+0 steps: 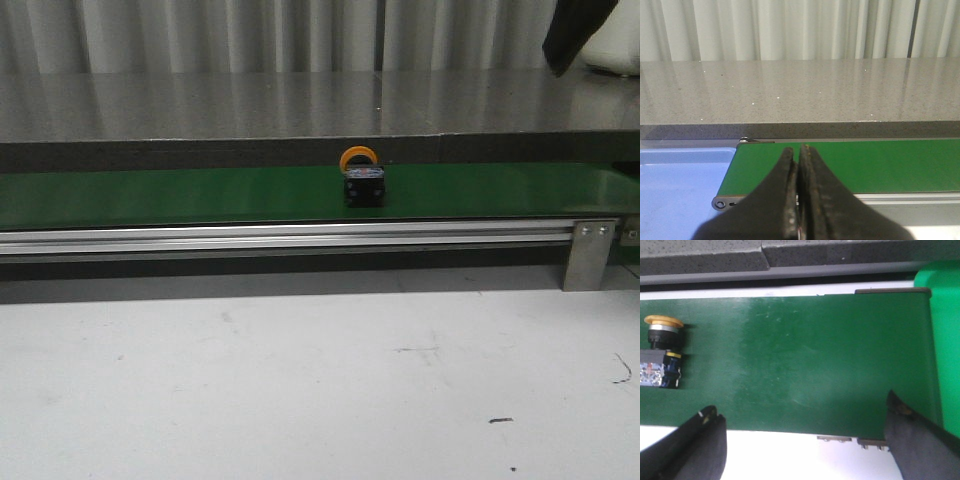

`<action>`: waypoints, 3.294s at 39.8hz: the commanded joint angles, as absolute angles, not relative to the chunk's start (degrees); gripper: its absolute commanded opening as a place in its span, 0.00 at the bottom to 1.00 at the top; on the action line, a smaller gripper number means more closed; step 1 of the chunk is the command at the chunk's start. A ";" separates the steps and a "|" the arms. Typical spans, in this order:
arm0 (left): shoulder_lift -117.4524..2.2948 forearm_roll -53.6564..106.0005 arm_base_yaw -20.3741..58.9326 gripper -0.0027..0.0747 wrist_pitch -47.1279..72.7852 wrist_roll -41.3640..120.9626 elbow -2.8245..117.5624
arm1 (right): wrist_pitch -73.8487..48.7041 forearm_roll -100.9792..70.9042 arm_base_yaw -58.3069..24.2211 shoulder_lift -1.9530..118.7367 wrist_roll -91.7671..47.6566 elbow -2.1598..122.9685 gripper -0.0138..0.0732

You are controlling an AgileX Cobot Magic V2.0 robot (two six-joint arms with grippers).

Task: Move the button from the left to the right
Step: 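Lower the right gripper onto the button and close around its black base, then lift the button with the right gripper and carry it to the green tray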

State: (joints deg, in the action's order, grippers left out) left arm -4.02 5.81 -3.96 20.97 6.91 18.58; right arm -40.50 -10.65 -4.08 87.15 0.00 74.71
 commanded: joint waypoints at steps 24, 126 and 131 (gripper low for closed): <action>-4.65 6.40 -3.81 0.01 16.18 6.98 19.97 | -43.19 -13.07 -5.86 99.65 0.00 89.03 0.91; -4.65 6.40 -3.81 0.01 16.18 6.98 19.97 | -40.82 -7.14 19.84 101.48 0.00 85.06 0.44; -4.65 6.40 -3.81 0.01 16.18 6.98 19.97 | -40.28 -7.14 21.78 104.81 0.00 85.14 0.44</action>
State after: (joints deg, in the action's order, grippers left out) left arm -4.02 5.81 -3.96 20.94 6.91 18.58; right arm -43.17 -7.42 20.72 105.62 0.00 83.90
